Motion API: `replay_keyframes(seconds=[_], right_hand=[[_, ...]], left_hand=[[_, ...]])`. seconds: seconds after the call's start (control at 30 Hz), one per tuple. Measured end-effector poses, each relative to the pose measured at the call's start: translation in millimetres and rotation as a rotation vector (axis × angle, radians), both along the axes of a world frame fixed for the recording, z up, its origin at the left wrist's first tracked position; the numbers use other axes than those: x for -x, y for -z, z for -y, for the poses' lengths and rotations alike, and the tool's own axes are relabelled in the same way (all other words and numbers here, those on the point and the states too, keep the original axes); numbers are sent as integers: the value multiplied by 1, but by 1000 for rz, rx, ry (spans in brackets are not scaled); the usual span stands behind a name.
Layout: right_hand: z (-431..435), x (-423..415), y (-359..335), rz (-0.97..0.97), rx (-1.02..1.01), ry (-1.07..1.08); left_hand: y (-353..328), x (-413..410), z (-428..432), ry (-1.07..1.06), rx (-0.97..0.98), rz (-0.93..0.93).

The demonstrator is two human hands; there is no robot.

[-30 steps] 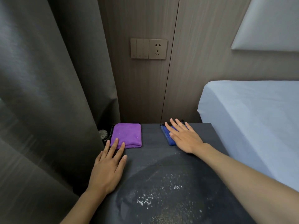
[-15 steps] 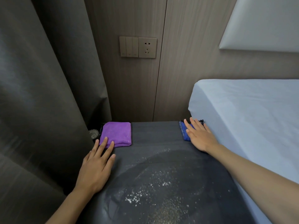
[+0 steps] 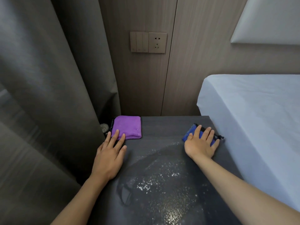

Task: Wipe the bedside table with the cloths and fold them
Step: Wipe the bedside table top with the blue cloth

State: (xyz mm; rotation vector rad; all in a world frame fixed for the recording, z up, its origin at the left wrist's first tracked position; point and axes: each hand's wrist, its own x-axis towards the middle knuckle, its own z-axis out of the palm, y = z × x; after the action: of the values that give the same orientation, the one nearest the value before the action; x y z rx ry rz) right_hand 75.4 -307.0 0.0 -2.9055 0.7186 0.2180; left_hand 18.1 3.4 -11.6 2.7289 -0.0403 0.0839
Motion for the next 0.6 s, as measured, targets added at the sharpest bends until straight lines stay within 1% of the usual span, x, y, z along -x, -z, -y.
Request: replay_keyframes(seconds=[0.1, 0.2, 0.37, 0.6], right_hand=[[-31, 9, -4, -20, -22, 49], [-59, 17, -5, -25, -39, 54], [-96, 31, -4, 2, -39, -6], [-153, 57, -1, 45, -84, -144]], left_hand=[[-1, 0, 0, 2, 5, -4], [-2, 2, 0, 1, 28, -8], [-3, 2, 0, 0, 49, -27], [-8, 3, 3, -6, 40, -58]])
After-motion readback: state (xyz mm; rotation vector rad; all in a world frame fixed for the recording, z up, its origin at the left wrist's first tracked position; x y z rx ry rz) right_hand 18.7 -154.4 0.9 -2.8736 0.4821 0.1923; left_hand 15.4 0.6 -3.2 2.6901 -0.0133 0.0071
